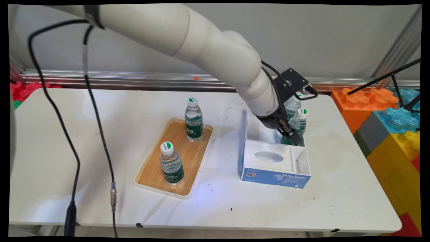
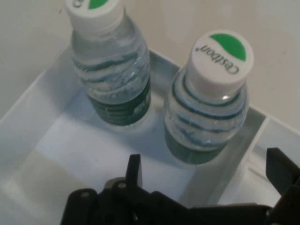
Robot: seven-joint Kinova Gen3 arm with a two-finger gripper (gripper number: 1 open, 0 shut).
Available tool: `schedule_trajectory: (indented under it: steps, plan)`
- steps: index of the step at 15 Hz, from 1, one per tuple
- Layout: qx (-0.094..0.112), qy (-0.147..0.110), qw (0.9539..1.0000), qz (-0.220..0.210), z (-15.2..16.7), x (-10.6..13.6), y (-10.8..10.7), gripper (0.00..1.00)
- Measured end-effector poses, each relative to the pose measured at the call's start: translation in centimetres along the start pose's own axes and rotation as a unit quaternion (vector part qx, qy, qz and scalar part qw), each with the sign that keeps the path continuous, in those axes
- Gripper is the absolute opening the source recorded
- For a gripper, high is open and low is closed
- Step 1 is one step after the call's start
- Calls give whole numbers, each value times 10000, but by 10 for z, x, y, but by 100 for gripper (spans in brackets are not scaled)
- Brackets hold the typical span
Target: Pick up the green bottle from the white box
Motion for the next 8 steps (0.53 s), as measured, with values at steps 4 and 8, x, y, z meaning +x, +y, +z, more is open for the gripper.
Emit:
schedule_trajectory:
  steps: [4, 8]
  plan:
    - [-5, 155, 9999, 8, 21, 3, 3, 100]
    - [21, 269, 9996, 16, 31, 6, 4, 100]
